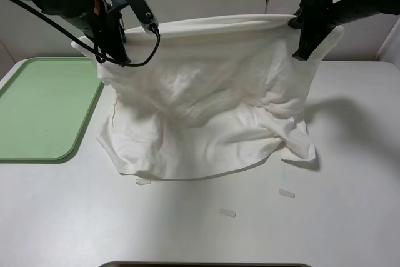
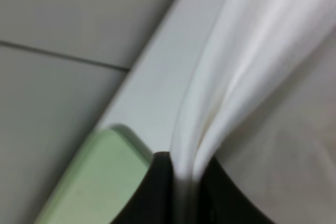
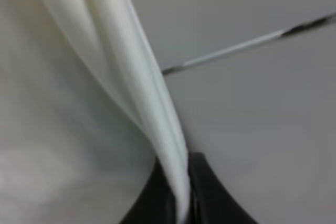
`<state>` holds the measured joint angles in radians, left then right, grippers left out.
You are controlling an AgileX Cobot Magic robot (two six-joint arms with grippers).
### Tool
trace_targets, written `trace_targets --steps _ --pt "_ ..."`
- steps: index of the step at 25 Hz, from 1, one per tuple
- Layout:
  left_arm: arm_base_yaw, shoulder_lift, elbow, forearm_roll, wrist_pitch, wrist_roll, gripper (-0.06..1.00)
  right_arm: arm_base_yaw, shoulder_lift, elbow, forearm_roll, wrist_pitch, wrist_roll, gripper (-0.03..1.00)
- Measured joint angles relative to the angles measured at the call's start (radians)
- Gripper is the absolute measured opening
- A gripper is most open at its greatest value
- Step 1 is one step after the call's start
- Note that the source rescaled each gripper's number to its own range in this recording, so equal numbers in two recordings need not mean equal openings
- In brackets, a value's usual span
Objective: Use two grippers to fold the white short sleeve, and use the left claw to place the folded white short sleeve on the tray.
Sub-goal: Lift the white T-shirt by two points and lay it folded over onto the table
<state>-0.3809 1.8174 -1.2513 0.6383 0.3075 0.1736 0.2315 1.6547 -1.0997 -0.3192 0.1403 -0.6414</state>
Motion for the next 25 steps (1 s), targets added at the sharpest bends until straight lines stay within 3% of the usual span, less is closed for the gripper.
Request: trace_targets --steps 5,6,13,19,25 --pt "-0.048 -0.002 -0.003 -0.153 0.166 0.117 0.01 0.006 -0.021 -0.002 0.075 0.193 0.000 0.00" --pt "-0.051 -0.002 -0.003 -0.197 0.195 0.147 0.01 0.006 -0.021 -0.002 0.075 0.193 0.000 0.00" --pt "-0.051 -0.002 -0.009 -0.447 0.367 0.323 0.01 0.008 -0.032 -0.004 0.206 0.508 0.000 0.00" --pt "-0.050 -0.002 -0.009 -0.519 0.507 0.349 0.01 0.008 -0.032 -0.005 0.284 0.639 0.000 0.00" --pt "-0.050 -0.002 -0.009 -0.536 0.558 0.349 0.01 0.008 -0.032 -0.005 0.357 0.770 0.000 0.00"
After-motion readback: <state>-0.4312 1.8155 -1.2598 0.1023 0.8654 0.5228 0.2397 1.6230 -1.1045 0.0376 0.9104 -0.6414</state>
